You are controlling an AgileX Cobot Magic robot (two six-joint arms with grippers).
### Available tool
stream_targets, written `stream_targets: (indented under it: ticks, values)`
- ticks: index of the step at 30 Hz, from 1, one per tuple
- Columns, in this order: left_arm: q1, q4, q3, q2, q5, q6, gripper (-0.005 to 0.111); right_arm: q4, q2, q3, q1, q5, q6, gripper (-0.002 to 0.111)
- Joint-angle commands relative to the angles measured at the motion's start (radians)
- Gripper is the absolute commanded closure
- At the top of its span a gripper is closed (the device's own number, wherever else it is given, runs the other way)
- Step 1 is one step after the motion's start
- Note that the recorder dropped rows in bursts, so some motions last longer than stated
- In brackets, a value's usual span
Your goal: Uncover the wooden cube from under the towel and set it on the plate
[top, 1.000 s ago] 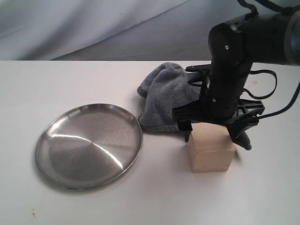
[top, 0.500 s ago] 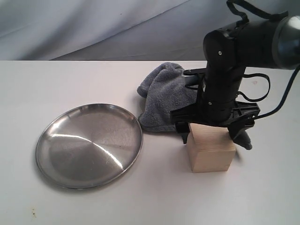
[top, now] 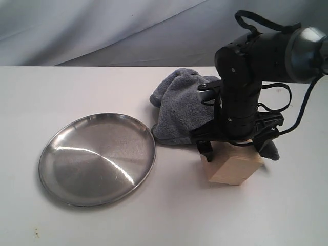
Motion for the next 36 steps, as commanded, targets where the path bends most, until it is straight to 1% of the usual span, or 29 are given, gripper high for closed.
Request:
stream_targets:
  ticks: [1, 10, 15, 20, 24, 29, 36]
  values:
    - [-0.005, -0.002, 0.004, -0.004, -0.002, -0.003, 0.107, 0.074, 0.012, 0.023, 0.015, -0.069, -0.001, 0.017]
    - [-0.005, -0.002, 0.004, -0.004, -0.002, -0.003, 0.107, 0.067, -0.102, 0.023, 0.012, -0.044, -0.001, 0.017]
    - [-0.005, -0.002, 0.004, -0.004, -0.002, -0.003, 0.107, 0.046, -0.119, 0.023, 0.012, 0.004, -0.001, 0.017]
    - [-0.005, -0.002, 0.004, -0.004, -0.002, -0.003, 0.107, 0.057, -0.119, 0.023, 0.012, 0.012, 0.033, 0.017]
    - [-0.005, -0.002, 0.004, -0.004, -0.002, -0.003, 0.107, 0.110, -0.119, 0.023, 0.012, -0.009, 0.021, 0.017]
    - [-0.005, -0.002, 0.004, -0.004, -0.002, -0.003, 0.107, 0.228, -0.119, 0.023, 0.012, -0.064, -0.056, 0.017]
    - [-0.005, -0.002, 0.004, -0.004, -0.002, -0.003, 0.107, 0.229, -0.119, 0.023, 0.012, -0.066, -0.047, 0.017]
